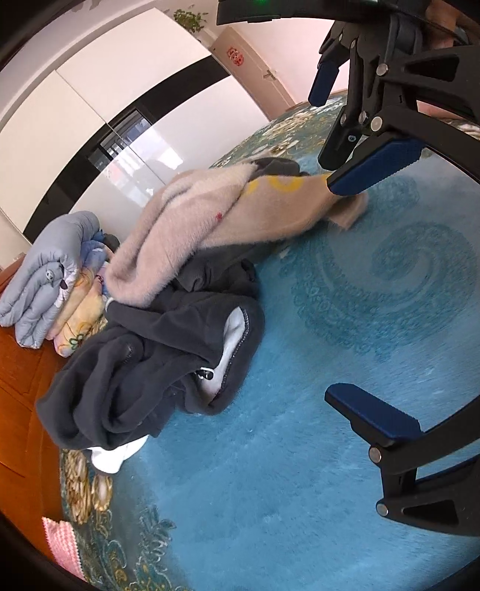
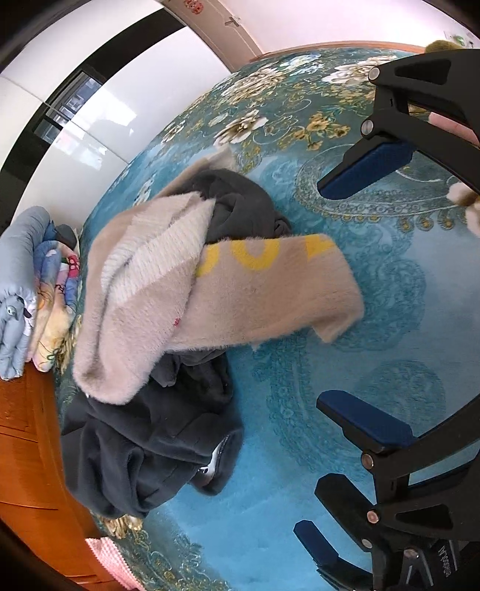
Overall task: Fold clothes
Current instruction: 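Reach both tools toward the pink fuzzy sweater on the clothes pile, then grasp the pink sweater with the right gripper and lift it off the pile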
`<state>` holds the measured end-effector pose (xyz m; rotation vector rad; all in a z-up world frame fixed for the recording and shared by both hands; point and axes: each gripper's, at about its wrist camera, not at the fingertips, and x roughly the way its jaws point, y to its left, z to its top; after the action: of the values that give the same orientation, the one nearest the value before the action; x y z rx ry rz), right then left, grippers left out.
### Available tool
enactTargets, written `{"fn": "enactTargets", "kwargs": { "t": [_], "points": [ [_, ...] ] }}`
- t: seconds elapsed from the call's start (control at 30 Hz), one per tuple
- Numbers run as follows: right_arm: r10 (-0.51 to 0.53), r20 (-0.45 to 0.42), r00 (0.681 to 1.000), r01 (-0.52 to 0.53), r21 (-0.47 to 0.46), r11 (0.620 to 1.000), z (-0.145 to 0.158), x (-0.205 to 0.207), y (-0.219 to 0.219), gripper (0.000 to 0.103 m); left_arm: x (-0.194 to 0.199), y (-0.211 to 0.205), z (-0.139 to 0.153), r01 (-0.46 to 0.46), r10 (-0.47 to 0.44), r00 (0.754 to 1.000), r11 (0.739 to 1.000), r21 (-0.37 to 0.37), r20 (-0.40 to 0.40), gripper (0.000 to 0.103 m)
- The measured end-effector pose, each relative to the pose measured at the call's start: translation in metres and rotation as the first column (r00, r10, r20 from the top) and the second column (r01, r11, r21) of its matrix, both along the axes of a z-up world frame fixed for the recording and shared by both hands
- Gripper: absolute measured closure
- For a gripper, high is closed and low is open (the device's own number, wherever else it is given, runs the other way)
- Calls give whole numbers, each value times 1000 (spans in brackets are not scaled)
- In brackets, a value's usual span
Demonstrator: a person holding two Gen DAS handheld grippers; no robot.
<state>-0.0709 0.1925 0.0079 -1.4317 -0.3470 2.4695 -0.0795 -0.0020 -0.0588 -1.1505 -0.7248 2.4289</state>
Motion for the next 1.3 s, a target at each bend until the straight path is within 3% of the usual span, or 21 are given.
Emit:
{"fn": "enactTargets", "kwargs": {
  "t": [0.5, 0.6, 0.7, 0.83, 0.93, 1.0, 1.07, 1.13, 1.2, 1.23, 1.27, 1.3],
  "points": [
    [35, 33, 999, -36, 44, 998, -11, -61, -1, 0, -36, -2, -22, 8, -10, 999, 997, 72, 31, 0],
    [57, 14, 998, -57, 67, 996, -5, -76, -1, 0, -40, -7, -23, 14, -18, 999, 993, 116, 36, 0],
    [106, -18, 994, -104, 94, 990, 11, -102, -4, 0, -42, -14, -19, 17, -20, 1000, 988, 152, 21, 0],
    [223, -71, 972, -208, 179, 962, 37, -141, -16, 0, -47, -29, -8, -8, 9, 1000, 992, 127, -7, 0],
    [282, -47, 958, -264, 235, 935, 43, -181, -27, 3, -49, -37, -10, -37, 37, 999, 989, 142, 3, 0],
    [304, -21, 952, -290, 244, 925, 41, -203, -35, 22, -51, -42, -11, -56, 56, 998, 987, 152, 9, 0],
    [313, 26, 949, -308, 269, 912, 31, -225, -43, 30, -52, -47, -13, -75, 74, 997, 984, 162, 16, 0],
    [311, 74, 948, -318, 300, 899, 17, -244, -49, 31, -54, -53, -15, -94, 92, 996, 981, 172, 23, 0],
    [285, 123, 951, -310, 349, 884, 3, -261, -53, 45, -55, -58, -16, -113, 110, 994, 977, 182, 30, 0],
    [264, 144, 954, -300, 377, 877, -3, -269, -54, 46, -56, -60, -17, -123, 119, 992, 975, 187, 33, 0],
    [242, 165, 956, -290, 404, 868, -10, -276, -55, 57, -57, -63, -18, -132, 127, 991, 973, 192, 37, 0],
    [213, 172, 962, -268, 445, 854, -11, -281, -57, 85, -56, -63, -18, -128, 123, 992, 973, 194, 37, 0]
  ]
}}
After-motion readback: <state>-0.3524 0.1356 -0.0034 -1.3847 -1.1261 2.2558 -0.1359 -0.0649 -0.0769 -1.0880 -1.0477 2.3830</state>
